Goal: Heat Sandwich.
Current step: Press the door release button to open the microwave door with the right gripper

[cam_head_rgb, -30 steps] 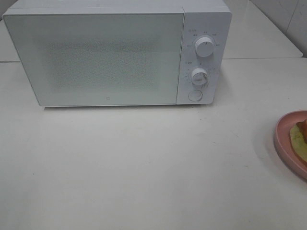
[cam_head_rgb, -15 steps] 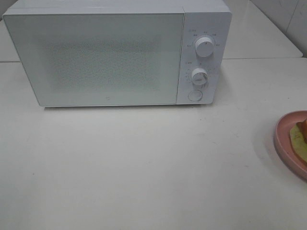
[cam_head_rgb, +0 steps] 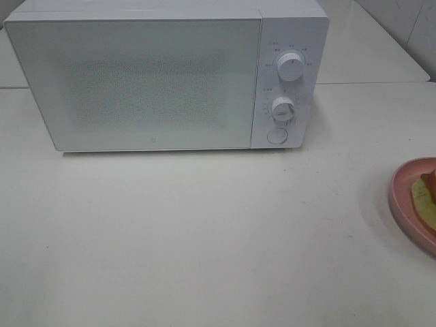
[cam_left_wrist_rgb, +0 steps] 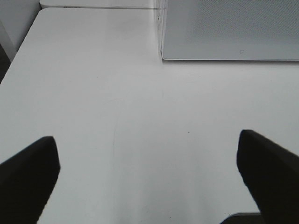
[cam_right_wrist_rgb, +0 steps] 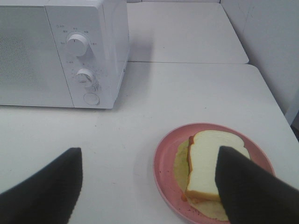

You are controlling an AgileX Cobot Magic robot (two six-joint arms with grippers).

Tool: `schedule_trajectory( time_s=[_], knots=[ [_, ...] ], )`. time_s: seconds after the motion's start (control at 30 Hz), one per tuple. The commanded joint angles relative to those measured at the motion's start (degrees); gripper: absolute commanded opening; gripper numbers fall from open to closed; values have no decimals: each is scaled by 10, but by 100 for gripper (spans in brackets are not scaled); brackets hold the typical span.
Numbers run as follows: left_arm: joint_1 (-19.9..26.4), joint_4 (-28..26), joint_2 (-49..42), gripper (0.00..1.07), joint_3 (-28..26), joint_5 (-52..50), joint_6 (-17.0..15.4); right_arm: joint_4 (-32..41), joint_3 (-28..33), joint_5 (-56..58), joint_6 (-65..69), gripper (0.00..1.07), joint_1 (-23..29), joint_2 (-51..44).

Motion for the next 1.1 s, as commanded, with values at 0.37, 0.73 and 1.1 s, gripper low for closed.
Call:
schedule_trajectory(
  time_s=[0.37, 0.73, 1.1],
  knots=[
    [3, 0, -2, 98, 1, -8, -1, -1, -7, -140, 3, 75, -5, 180],
    [3, 0, -2, 98, 1, -8, -1, -1, -7, -240, 3, 75, -5, 300],
    [3, 0, -2, 98, 1, -8, -1, -1, -7, -351, 3, 75, -5, 443]
  ],
)
